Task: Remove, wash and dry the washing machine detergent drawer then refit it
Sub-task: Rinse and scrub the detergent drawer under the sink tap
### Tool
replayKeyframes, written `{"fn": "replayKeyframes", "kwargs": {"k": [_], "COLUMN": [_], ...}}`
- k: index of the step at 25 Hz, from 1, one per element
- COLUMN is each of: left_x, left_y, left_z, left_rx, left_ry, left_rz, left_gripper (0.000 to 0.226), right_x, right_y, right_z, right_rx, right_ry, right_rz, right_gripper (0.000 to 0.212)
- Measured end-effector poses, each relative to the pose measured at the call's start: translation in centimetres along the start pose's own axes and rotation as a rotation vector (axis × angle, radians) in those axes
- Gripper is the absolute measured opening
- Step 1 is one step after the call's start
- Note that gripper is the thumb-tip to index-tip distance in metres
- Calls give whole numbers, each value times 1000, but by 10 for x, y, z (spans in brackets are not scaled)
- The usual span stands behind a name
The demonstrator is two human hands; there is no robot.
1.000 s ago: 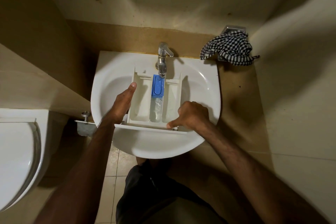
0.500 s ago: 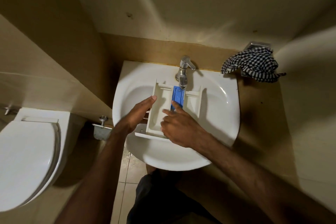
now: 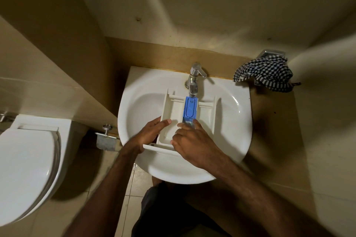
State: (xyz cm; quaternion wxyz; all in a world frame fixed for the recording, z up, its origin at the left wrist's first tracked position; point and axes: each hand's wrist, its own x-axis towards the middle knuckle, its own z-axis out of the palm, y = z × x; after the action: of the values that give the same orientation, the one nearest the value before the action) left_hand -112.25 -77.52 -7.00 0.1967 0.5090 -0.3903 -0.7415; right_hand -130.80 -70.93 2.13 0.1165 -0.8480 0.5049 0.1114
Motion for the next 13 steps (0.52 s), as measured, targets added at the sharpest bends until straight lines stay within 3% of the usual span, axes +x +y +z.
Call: {"fn": "replayKeyframes", "kwargs": {"k": [5,10,11,13], "left_x": [10,21,22,23], "left_y": [-4,-5,-4,-4], "left_z": [-7,10,12,16], "left_rx": [-39,-57,-58,-60], "left_ry": [-92,-217,-222,-208], "left_rz": [-65,-113,-119,-141], "left_gripper": [43,55,58,65], "right_x": [-25,-33,-34,-40], "right_y": [-2,-10,-11,-6], "right_z": [3,-4,-7,-10], "right_rx": [244,112,104,134], "right_ry": [82,87,122,346], "right_rz": [98,143,181,390], "right_gripper": [40,59,56,52]}}
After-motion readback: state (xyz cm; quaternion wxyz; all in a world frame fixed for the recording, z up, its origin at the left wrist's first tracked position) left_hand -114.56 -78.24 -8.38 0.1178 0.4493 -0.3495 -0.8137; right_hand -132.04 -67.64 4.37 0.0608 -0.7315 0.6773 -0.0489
